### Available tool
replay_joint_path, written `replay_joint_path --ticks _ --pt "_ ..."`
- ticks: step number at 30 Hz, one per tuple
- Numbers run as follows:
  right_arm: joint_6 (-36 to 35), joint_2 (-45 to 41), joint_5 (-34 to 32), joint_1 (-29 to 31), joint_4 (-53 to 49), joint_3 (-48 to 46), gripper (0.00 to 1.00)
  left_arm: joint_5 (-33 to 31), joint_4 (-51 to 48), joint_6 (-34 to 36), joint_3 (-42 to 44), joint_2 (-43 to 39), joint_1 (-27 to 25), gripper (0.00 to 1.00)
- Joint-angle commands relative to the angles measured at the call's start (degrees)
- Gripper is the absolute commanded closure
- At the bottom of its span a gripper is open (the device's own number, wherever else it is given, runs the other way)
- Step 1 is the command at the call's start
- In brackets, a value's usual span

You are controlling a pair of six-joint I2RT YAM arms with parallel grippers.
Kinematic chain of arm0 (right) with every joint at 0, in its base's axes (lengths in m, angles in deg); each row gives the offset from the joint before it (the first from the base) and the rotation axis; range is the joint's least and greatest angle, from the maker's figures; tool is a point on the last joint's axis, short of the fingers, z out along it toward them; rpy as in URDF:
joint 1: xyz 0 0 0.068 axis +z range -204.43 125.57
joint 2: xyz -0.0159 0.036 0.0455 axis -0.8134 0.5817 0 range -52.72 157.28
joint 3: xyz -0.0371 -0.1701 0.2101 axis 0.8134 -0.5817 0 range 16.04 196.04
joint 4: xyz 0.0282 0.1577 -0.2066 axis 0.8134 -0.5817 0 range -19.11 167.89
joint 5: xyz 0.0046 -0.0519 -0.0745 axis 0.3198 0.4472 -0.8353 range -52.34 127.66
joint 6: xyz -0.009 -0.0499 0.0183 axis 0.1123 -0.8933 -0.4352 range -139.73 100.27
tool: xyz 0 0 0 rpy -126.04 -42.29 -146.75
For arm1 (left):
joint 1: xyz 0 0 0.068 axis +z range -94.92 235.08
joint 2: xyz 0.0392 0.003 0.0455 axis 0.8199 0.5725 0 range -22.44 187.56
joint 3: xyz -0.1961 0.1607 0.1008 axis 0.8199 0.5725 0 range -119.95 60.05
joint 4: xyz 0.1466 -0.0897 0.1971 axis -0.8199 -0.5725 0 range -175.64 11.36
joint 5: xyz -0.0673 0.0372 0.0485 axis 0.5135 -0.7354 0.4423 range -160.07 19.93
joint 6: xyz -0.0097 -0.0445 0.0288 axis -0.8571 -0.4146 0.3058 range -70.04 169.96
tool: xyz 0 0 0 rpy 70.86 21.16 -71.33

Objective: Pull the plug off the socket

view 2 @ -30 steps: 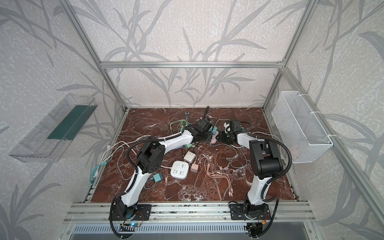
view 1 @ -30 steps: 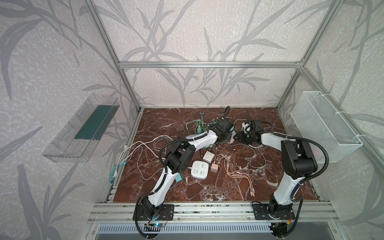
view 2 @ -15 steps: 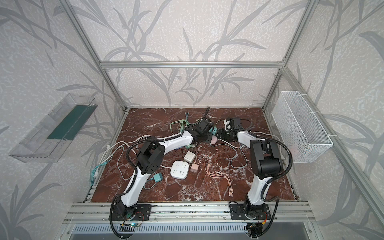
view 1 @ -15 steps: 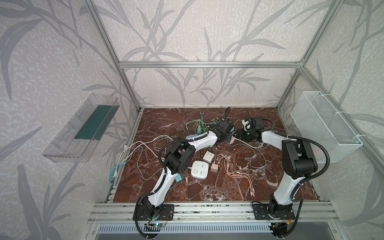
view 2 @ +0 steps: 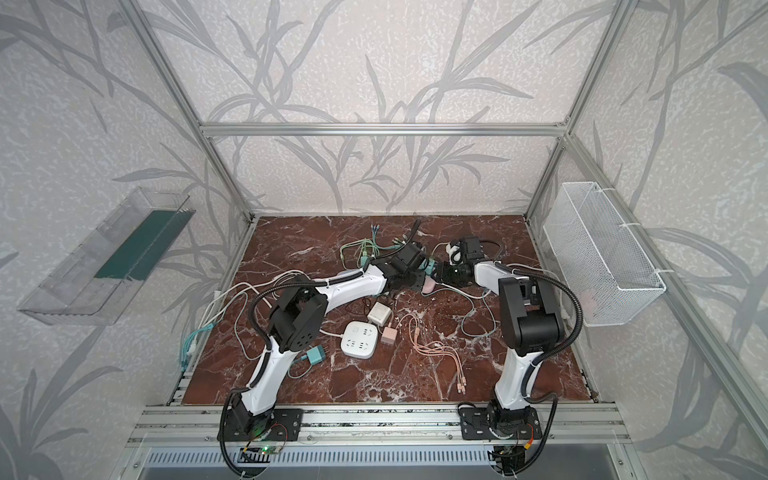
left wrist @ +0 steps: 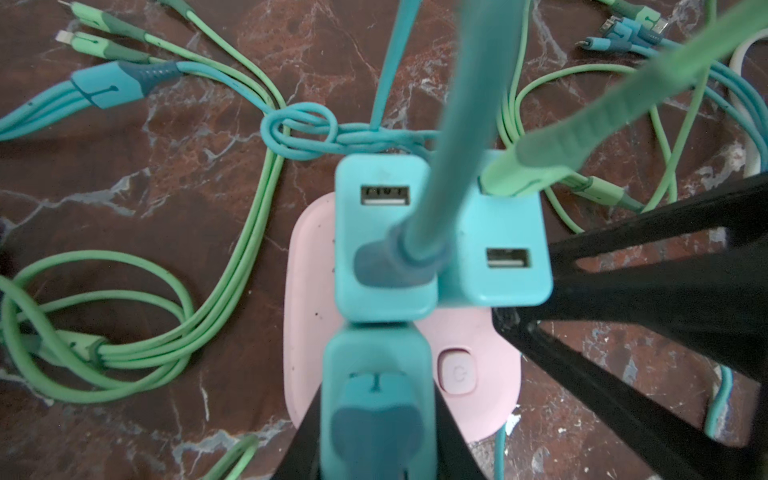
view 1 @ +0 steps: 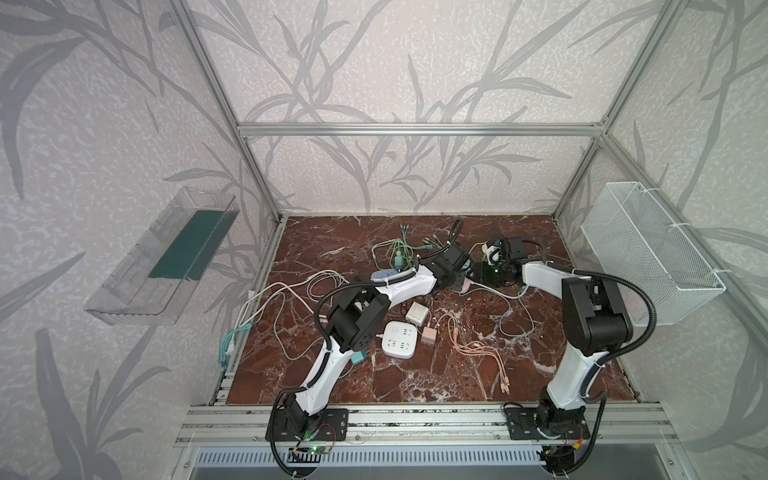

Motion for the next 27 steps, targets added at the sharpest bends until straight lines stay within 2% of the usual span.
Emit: replay_joint_path --ticks 1,9,18,27 --pt "-2.36 0.84 -0.14 0.07 -1.41 1.31 0.46 2.83 0.45 -0.67 0.16 -3.23 -1.27 0.74" --pt "-4.93 1.75 -1.65 1.52 -4.02 2.44 0.47 3.46 1.05 -1.18 0.21 -4.13 -1.62 0.74" --pt "-5.92 2.68 -3.38 1.95 -7.13 3.71 0.52 2.68 1.51 0.51 0.37 -5.03 -2.48 0.74" --pt "-6.69 3.08 -5.03 2.31 -9.79 4.61 0.56 -1.09 4.91 3.25 1.57 -7.24 -3.52 0.74"
